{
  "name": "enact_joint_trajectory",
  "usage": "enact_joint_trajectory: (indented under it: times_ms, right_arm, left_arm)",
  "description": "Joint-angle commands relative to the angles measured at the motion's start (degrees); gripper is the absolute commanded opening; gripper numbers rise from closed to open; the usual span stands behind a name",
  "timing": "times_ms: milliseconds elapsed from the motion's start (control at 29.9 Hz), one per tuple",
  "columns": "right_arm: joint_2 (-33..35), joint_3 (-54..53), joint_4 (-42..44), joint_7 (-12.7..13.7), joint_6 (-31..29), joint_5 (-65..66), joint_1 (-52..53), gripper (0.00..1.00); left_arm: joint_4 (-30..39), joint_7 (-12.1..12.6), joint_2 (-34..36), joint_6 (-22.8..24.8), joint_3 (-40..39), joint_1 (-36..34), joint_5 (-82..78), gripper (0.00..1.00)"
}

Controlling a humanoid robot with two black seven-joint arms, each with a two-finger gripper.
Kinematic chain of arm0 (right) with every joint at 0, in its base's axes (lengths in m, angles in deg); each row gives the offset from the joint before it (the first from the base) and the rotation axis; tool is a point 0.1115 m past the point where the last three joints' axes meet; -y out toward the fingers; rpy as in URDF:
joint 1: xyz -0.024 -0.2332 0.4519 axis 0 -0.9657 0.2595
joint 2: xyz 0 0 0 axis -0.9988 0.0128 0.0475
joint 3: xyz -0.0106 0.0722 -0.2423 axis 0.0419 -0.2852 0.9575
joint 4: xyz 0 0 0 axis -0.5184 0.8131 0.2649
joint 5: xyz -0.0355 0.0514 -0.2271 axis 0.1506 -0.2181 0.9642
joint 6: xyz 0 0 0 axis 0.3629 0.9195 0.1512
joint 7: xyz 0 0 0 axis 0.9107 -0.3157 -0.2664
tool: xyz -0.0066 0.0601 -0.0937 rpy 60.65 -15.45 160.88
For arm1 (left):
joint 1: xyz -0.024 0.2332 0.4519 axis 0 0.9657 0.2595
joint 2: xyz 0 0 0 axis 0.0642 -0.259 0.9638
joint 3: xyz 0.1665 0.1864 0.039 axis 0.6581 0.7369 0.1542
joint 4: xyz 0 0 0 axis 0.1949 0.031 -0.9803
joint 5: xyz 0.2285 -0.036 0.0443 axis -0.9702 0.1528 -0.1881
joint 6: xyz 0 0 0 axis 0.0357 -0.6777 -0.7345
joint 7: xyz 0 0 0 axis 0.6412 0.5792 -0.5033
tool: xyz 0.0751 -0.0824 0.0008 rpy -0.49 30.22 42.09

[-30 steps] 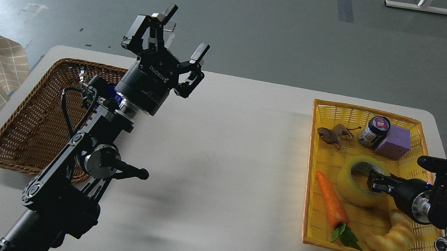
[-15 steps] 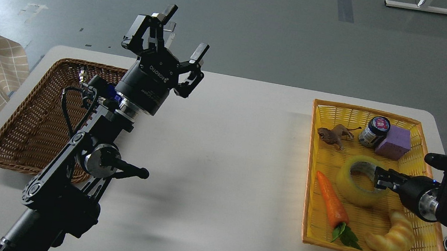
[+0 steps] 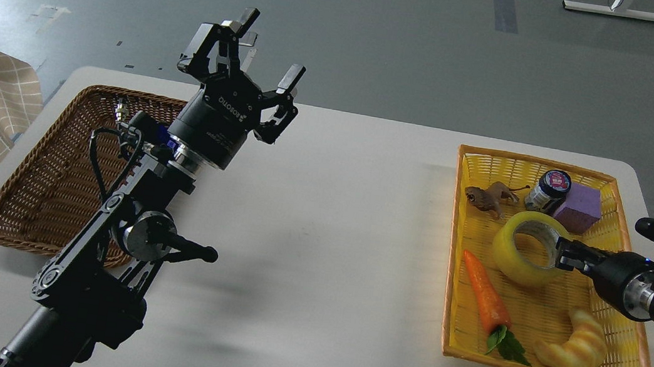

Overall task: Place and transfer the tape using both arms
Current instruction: 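Lift the tape with the right gripper and carry it toward the table center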

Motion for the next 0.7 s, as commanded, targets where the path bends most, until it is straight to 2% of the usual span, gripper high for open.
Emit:
enact_joint_trajectory:
  times_ms: [0, 301, 468, 568, 668]
  right_arm:
    - [1.2, -2.6, -0.8, 0.0, 0.0, -2.8, 0.4, 0.12]
    - [4.5, -7.9, -5.4, 0.1, 0.0, -10.2, 2.4, 0.12]
    - [4.4, -7.6, -4.6, 0.1, 0.0, -11.3, 9.0, 0.12]
    - [3.4, -7.0, -4.1, 0.3, 0.0, -11.3, 11.5, 0.12]
    - [-0.9, -3.6, -2.2, 0.7, 0.0, -11.2, 15.7, 0.12]
  left_arm:
    - [0.0, 0.0, 0.0, 0.0, 0.0, -0.1, 0.0, 0.98]
    - [0.0, 0.0, 0.0, 0.0, 0.0, -0.1, 0.0, 0.98]
    - [0.0, 0.0, 0.0, 0.0, 0.0, -0.1, 0.0, 0.98]
    - [0.0, 0.0, 0.0, -0.1, 0.0, -0.1, 0.0, 0.98]
    - [0.1, 0.1, 0.0, 0.0, 0.0, -0.1, 0.0, 0.98]
